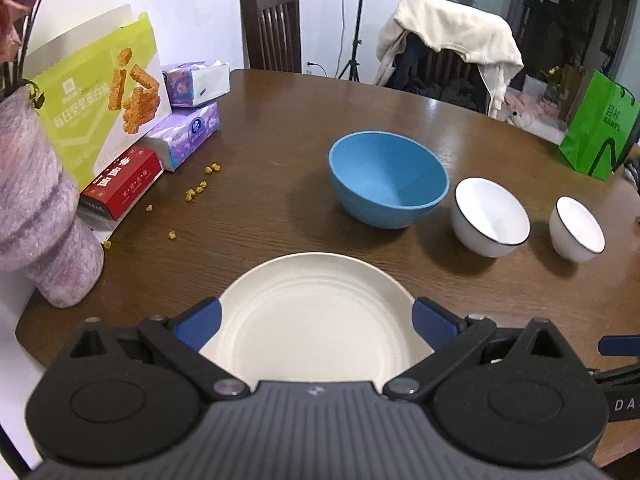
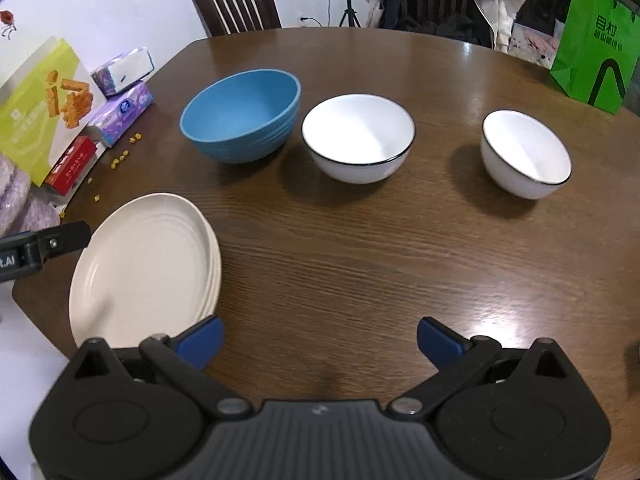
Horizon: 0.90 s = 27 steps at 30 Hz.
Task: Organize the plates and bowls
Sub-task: 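Move both grippers toward the rim of the blue bowl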
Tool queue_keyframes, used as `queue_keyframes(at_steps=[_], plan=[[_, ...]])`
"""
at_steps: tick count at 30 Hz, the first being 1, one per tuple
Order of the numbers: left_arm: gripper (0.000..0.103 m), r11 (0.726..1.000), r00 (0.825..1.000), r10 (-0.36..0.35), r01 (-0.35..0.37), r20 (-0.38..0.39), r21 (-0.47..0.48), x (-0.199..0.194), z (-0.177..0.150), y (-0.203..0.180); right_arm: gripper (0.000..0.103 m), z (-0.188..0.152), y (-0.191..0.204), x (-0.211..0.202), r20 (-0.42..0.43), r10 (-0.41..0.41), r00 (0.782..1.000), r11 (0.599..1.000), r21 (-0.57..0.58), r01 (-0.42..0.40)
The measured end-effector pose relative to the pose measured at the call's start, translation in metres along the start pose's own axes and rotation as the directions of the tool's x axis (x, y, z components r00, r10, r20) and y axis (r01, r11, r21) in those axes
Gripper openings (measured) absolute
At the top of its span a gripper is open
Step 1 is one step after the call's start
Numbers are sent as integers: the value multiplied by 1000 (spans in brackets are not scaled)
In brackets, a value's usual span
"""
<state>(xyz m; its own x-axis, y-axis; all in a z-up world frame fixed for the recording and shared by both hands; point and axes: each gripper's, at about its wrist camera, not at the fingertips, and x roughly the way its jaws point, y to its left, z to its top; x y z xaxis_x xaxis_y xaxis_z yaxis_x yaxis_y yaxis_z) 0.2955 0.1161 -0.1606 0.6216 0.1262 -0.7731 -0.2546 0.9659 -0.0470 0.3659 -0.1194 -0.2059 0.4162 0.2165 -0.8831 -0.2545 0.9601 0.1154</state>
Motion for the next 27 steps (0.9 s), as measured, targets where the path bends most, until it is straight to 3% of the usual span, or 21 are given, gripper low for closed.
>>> queue_keyframes(at_steps=[16, 27], plan=[[103, 984, 992, 120, -113, 37, -140, -33, -11, -45, 103, 13, -50, -32, 52, 30, 998, 988, -153, -22], [103, 980, 991, 129, -123, 25, -154, -31, 13, -49, 103, 40, -53, -38, 64, 51, 997, 980, -193, -38]])
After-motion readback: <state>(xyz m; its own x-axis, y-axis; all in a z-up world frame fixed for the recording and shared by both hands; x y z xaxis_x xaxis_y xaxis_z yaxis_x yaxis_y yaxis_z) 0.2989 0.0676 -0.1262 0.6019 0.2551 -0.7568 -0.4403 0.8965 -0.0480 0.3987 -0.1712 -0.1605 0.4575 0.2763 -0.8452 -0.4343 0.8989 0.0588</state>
